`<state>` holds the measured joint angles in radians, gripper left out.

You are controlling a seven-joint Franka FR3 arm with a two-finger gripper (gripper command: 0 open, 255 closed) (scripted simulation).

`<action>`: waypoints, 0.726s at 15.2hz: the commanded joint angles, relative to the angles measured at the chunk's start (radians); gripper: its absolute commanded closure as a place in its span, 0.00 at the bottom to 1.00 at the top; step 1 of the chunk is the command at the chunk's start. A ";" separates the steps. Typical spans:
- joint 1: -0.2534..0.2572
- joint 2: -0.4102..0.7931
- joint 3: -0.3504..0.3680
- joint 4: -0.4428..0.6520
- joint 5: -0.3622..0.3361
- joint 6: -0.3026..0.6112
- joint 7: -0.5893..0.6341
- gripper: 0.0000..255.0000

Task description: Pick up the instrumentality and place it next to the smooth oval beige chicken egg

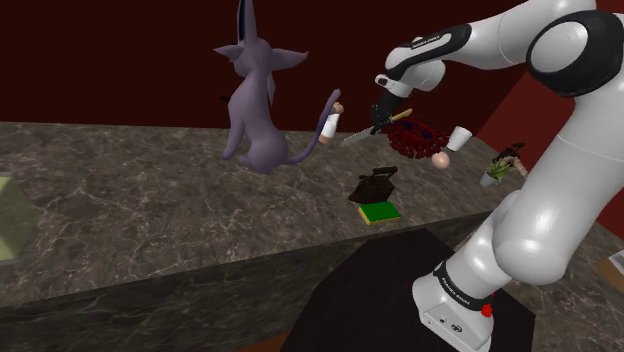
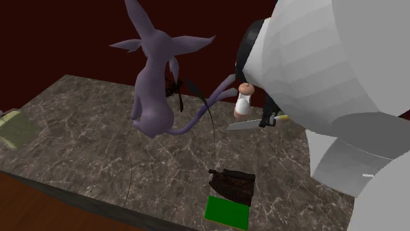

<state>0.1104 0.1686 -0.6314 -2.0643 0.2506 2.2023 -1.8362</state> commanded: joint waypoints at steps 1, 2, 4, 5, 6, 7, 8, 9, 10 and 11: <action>-0.024 -0.011 -0.018 -0.016 -0.004 0.002 -0.043 1.00; -0.037 -0.015 -0.028 -0.022 -0.006 0.001 -0.065 1.00; -0.064 -0.021 -0.047 -0.029 -0.008 -0.003 -0.110 1.00; -0.078 -0.023 -0.056 -0.031 -0.008 -0.005 -0.133 1.00; -0.092 -0.023 -0.066 -0.032 -0.007 -0.008 -0.157 1.00; -0.106 -0.022 -0.076 -0.032 -0.006 -0.011 -0.182 1.00; -0.121 -0.020 -0.085 -0.030 -0.004 -0.015 -0.207 1.00; -0.136 -0.017 -0.094 -0.027 -0.001 -0.019 -0.232 1.00; -0.152 -0.013 -0.103 -0.024 0.003 -0.024 -0.258 1.00; -0.168 -0.007 -0.112 -0.018 0.007 -0.029 -0.284 1.00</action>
<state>-0.0417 0.1614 -0.7326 -2.0868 0.2583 2.1816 -2.0935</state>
